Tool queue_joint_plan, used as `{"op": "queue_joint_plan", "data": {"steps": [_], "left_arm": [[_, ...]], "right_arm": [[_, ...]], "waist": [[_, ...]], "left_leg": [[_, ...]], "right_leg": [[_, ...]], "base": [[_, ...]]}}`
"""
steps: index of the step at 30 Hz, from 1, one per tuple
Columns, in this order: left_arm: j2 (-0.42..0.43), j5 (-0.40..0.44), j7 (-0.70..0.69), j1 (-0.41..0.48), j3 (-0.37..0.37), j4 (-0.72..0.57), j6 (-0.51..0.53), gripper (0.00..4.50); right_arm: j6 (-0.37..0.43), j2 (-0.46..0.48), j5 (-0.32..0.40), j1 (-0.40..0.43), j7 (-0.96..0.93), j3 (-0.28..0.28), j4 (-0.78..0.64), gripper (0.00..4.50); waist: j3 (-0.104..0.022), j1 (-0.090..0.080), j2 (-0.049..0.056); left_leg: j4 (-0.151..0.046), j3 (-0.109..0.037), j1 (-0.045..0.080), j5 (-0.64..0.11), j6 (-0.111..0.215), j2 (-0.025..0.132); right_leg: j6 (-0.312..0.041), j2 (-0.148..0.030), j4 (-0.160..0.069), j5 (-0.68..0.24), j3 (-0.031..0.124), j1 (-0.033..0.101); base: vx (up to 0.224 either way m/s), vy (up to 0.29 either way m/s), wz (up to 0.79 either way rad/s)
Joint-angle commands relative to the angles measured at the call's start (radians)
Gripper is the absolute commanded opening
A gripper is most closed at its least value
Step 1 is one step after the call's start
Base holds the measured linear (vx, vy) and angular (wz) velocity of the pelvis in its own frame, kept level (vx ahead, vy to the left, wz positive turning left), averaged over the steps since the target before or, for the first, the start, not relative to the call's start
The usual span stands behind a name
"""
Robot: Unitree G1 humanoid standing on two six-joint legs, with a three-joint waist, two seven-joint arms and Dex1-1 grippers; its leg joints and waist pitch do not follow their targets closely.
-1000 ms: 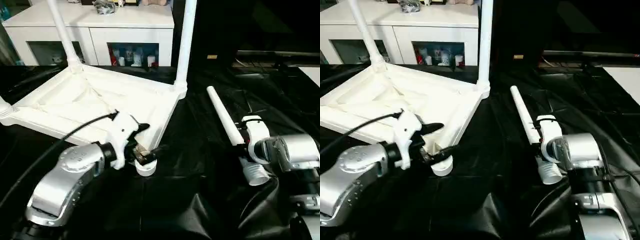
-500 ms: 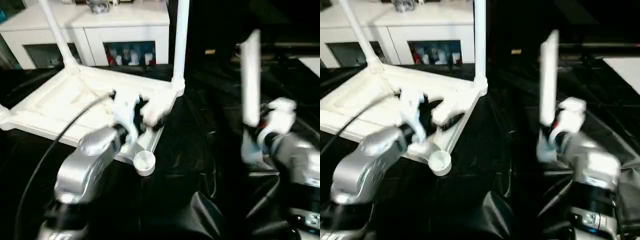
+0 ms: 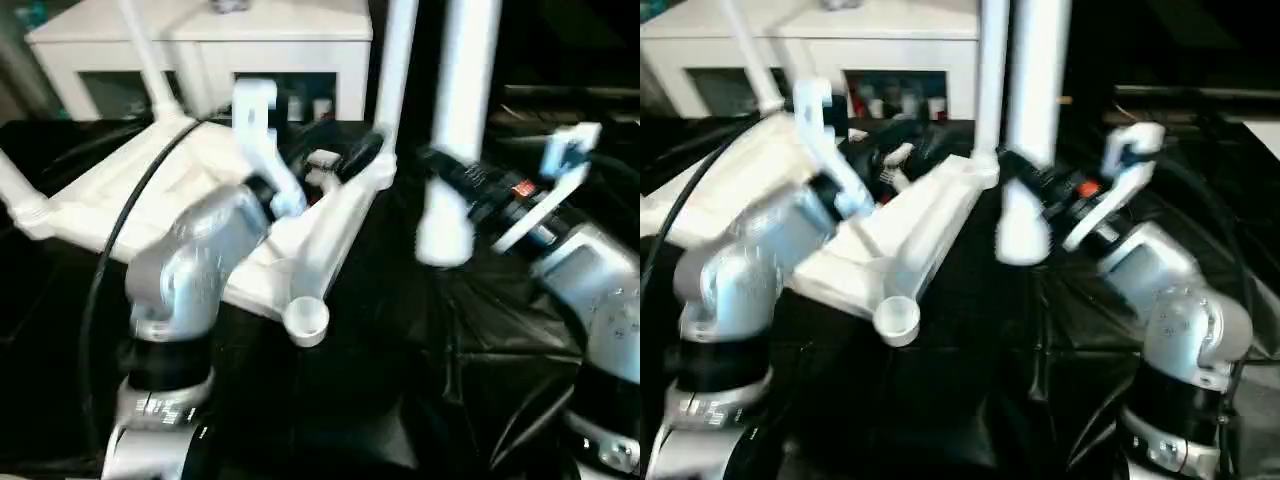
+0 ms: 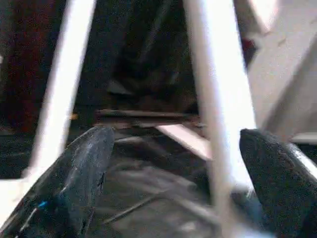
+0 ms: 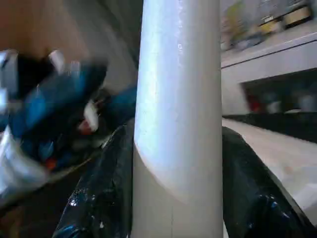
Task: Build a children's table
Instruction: Pick table leg
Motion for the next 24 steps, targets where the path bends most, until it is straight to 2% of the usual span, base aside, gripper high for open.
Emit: {"op": "queue_joint_plan", "data": {"steps": [1, 2, 3, 4, 5, 6, 7, 8, 13, 16, 17, 19, 20, 21, 24], "left_arm": [[-0.021, -0.089, 0.029, -0.046, 0.058, 0.034, 0.045, 4.5], [-0.023, -0.096, 0.033, -0.051, 0.065, 0.038, 0.047, 4.5], [-0.029, -0.113, 0.042, -0.064, 0.082, 0.049, 0.054, 4.5], [-0.035, -0.131, 0.053, -0.075, 0.098, 0.059, 0.06, 4.5], [-0.035, -0.131, 0.053, -0.075, 0.098, 0.059, 0.06, 4.5], [-0.037, -0.144, 0.066, -0.083, 0.114, 0.067, 0.071, 4.5], [-0.037, -0.151, 0.071, -0.084, 0.124, 0.073, 0.08, 4.5], [-0.037, -0.151, 0.071, -0.084, 0.124, 0.073, 0.08, 4.5], [-0.043, -0.219, 0.08, -0.079, 0.167, 0.081, 0.126, 4.5], [-0.036, -0.239, 0.099, -0.084, 0.179, 0.092, 0.142, 4.5], [-0.03, -0.253, 0.104, -0.087, 0.188, 0.1, 0.15, 4.23], [-0.026, -0.266, 0.11, -0.09, 0.195, 0.105, 0.157, 4.23], [-0.001, -0.301, 0.086, -0.095, 0.214, 0.12, 0.182, 4.16], [0.011, -0.316, 0.07, -0.095, 0.22, 0.124, 0.192, 4.16], [0.035, -0.343, 0.031, -0.095, 0.231, 0.134, 0.219, 3.76]], "right_arm": [[0.024, -0.019, 0.019, -0.002, 0.029, 0.053, -0.047, 1.82], [0.026, -0.021, 0.017, -0.001, 0.032, 0.061, -0.048, 1.82], [0.029, -0.026, 0.013, 0.0, 0.042, 0.08, -0.052, 1.82], [0.026, -0.036, 0.002, 0.003, 0.057, 0.105, -0.054, 1.82], [0.026, -0.036, 0.002, 0.003, 0.057, 0.105, -0.054, 1.82], [0.02, -0.044, -0.016, 0.005, 0.072, 0.135, -0.053, 1.82], [0.007, -0.052, -0.04, 0.007, 0.087, 0.169, -0.05, 1.82], [0.007, -0.052, -0.04, 0.007, 0.087, 0.169, -0.05, 1.82], [-0.017, -0.067, -0.074, 0.01, 0.096, 0.255, -0.05, 1.82], [-0.018, -0.078, -0.062, 0.016, 0.093, 0.271, -0.054, 1.82], [-0.021, -0.083, -0.059, 0.02, 0.095, 0.278, -0.054, 1.82], [-0.025, -0.087, -0.06, 0.023, 0.1, 0.283, -0.054, 1.82], [-0.021, -0.091, -0.039, 0.032, 0.13, 0.277, -0.047, 1.82], [-0.017, -0.092, -0.028, 0.035, 0.142, 0.272, -0.044, 1.82], [-0.008, -0.094, -0.007, 0.038, 0.17, 0.262, -0.038, 1.82]], "waist": [[-0.071, 0.002, -0.024], [-0.07, 0.003, -0.043], [-0.069, 0.003, -0.039], [-0.069, 0.002, -0.038], [-0.069, 0.001, -0.039], [-0.069, -0.001, -0.049], [-0.069, 0.001, -0.047], [-0.068, 0.001, -0.045], [-0.069, 0.003, -0.047], [-0.069, 0.008, -0.047], [-0.069, 0.009, -0.045], [-0.069, 0.009, -0.047], [-0.069, 0.01, -0.038], [-0.07, 0.009, -0.041], [-0.07, 0.006, -0.037]], "left_leg": [[-0.065, -0.035, 0.032, -0.016, 0.057, 0.085], [-0.065, -0.034, 0.031, -0.019, 0.059, 0.083], [-0.064, -0.034, 0.03, -0.022, 0.055, 0.083], [-0.065, -0.035, 0.03, -0.035, 0.045, 0.083], [-0.067, -0.036, 0.031, -0.036, 0.043, 0.085], [-0.068, -0.036, 0.031, -0.03, 0.04, 0.086], [-0.068, -0.036, 0.031, -0.03, 0.037, 0.086], [-0.068, -0.036, 0.032, -0.028, 0.034, 0.086], [-0.068, -0.036, 0.034, -0.023, 0.026, 0.087], [-0.067, -0.037, 0.032, -0.017, 0.028, 0.087], [-0.067, -0.037, 0.032, -0.018, 0.028, 0.086], [-0.067, -0.037, 0.031, -0.025, 0.026, 0.085], [-0.067, -0.039, 0.032, -0.028, 0.024, 0.085], [-0.066, -0.038, 0.032, -0.04, 0.022, 0.083], [-0.068, -0.04, 0.032, -0.04, 0.018, 0.085]], "right_leg": [[-0.248, -0.09, -0.07, 0.027, 0.034, 0.037], [-0.243, -0.093, -0.073, 0.013, 0.035, 0.039], [-0.242, -0.093, -0.072, 0.003, 0.036, 0.037], [-0.234, -0.092, -0.076, -0.016, 0.036, 0.038], [-0.228, -0.091, -0.077, -0.015, 0.037, 0.038], [-0.223, -0.09, -0.074, 0.004, 0.036, 0.038], [-0.223, -0.091, -0.074, 0.012, 0.036, 0.038], [-0.221, -0.091, -0.074, 0.017, 0.037, 0.036], [-0.232, -0.092, -0.07, 0.05, 0.038, 0.037], [-0.23, -0.092, -0.068, 0.07, 0.038, 0.039], [-0.229, -0.092, -0.067, 0.072, 0.038, 0.039], [-0.227, -0.092, -0.069, 0.066, 0.038, 0.04], [-0.227, -0.093, -0.068, 0.061, 0.038, 0.039], [-0.226, -0.091, -0.069, 0.054, 0.038, 0.039], [-0.231, -0.09, -0.067, 0.056, 0.036, 0.039]], "base": [[0.0, 0.0, 0.0], [0.0, 0.0, 0.0], [0.0, 0.0, 0.0], [0.0, 0.0, 0.0], [0.0, 0.0, 0.0], [0.0, 0.0, 0.0], [0.0, 0.0, 0.0], [0.0, 0.0, 0.0], [0.0, 0.0, 0.0], [0.0, 0.0, 0.0], [0.0, 0.0, 0.0], [0.0, 0.0, 0.0], [0.0, 0.0, 0.0], [0.0, 0.0, 0.0], [0.0, 0.0, 0.0]]}}
